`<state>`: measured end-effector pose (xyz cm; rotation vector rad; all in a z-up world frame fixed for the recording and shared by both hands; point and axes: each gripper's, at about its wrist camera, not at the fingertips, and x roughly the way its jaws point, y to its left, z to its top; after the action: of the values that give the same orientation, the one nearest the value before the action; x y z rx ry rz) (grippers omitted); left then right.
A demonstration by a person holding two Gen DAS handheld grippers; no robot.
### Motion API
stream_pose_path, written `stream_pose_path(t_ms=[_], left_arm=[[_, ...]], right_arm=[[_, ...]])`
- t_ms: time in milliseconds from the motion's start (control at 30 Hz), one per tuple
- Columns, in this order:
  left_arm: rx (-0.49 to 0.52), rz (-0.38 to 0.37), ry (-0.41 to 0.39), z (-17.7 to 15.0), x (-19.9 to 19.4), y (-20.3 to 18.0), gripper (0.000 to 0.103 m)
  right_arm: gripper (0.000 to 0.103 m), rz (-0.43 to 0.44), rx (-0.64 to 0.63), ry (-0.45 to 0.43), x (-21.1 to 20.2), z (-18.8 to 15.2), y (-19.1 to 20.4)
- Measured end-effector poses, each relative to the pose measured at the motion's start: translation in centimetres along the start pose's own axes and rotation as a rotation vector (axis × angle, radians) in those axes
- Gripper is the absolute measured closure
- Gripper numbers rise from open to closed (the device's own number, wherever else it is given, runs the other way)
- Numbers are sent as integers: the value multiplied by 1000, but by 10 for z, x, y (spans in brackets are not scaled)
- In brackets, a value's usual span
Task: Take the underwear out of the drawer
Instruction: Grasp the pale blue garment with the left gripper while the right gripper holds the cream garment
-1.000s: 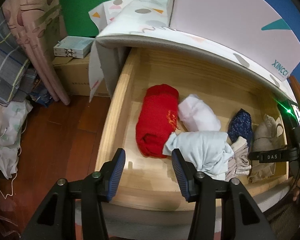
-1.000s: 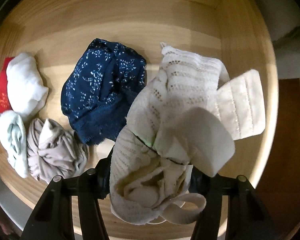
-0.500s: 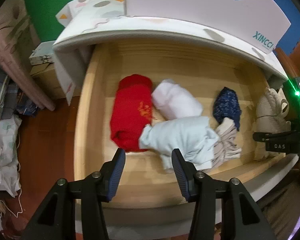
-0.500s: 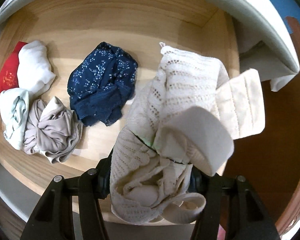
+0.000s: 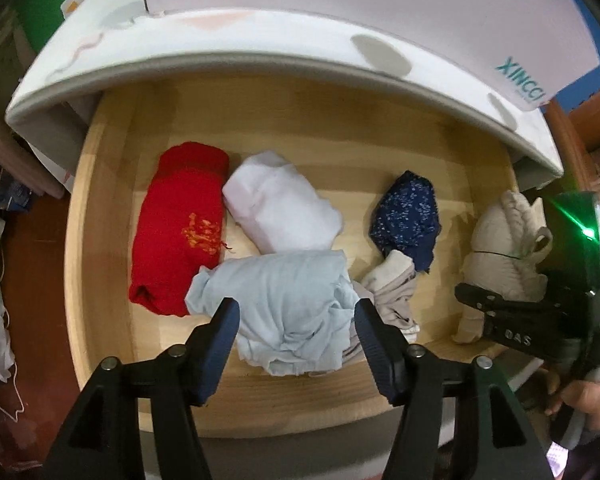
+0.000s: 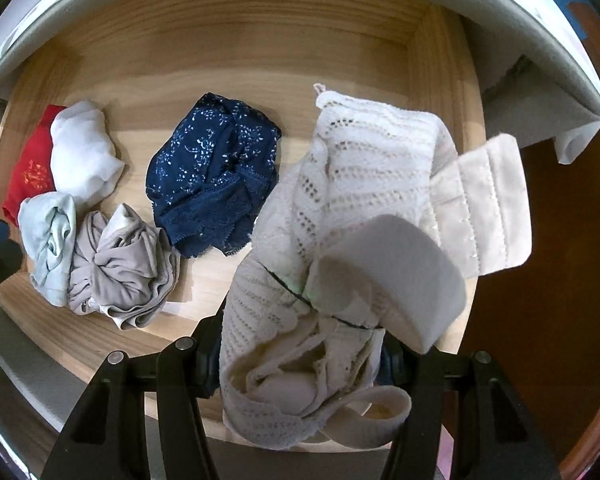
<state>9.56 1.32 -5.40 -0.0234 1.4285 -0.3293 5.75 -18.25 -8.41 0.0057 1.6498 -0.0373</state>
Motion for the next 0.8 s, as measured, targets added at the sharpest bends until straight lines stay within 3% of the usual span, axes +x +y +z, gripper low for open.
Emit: stream_pose_path(t_ms=[333,567,633,800], left_arm=[[-38,65,74,8,37,1,34],[-74,63,62,14,45,1,30],[-68,65,49,11,43,1,34],[-36,67,32,7,35,0,59]], right_arm=[[49,31,4,8,15,22,-37],[48,45,13,11,16,26,-43],[48,46,13,11,15,27,-44],[48,46,13,13,14,29,-45]])
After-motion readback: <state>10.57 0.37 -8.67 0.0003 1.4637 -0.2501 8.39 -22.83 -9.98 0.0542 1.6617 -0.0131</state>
